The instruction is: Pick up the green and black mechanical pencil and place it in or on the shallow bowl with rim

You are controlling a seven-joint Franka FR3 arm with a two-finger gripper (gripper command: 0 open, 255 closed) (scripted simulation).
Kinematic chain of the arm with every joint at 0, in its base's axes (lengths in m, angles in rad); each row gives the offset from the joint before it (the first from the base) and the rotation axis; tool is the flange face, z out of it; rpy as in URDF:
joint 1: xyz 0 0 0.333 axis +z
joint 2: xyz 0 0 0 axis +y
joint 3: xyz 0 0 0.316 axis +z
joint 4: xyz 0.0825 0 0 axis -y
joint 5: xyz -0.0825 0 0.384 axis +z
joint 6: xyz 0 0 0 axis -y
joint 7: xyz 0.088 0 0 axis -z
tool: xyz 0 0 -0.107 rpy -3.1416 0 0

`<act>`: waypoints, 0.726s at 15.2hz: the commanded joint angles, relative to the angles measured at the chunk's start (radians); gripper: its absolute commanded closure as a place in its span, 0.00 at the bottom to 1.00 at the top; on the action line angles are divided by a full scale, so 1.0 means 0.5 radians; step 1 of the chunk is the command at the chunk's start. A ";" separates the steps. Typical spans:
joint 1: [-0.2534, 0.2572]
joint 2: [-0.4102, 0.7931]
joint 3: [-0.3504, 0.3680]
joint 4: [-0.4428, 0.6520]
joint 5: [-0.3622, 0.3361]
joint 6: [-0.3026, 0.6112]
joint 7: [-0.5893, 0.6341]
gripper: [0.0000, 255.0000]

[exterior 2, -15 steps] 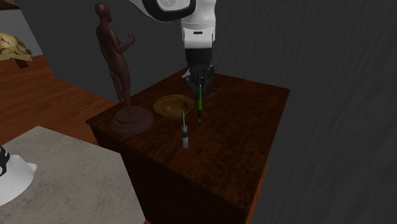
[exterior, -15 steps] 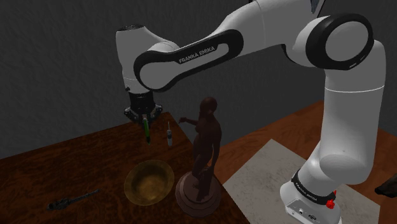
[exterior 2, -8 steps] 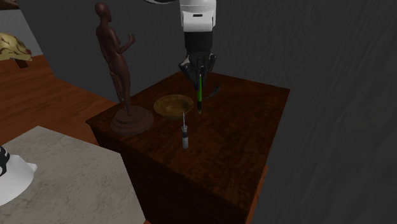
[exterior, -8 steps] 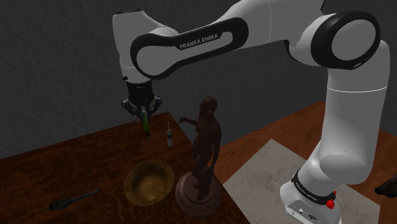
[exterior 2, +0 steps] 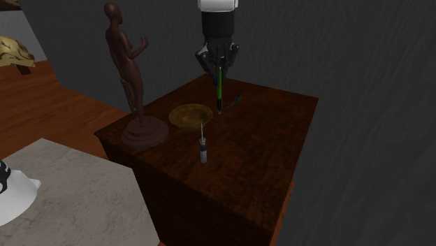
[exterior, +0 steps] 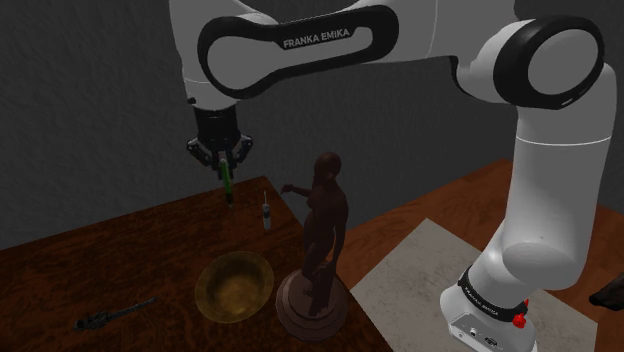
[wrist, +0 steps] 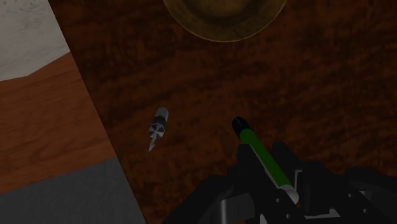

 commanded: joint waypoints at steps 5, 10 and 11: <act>0.046 -0.199 0.085 -0.159 0.096 -0.017 0.136 1.00; 0.117 -0.354 0.167 -0.258 0.179 -0.049 0.284 1.00; 0.133 -0.380 0.184 -0.270 0.193 -0.058 0.316 1.00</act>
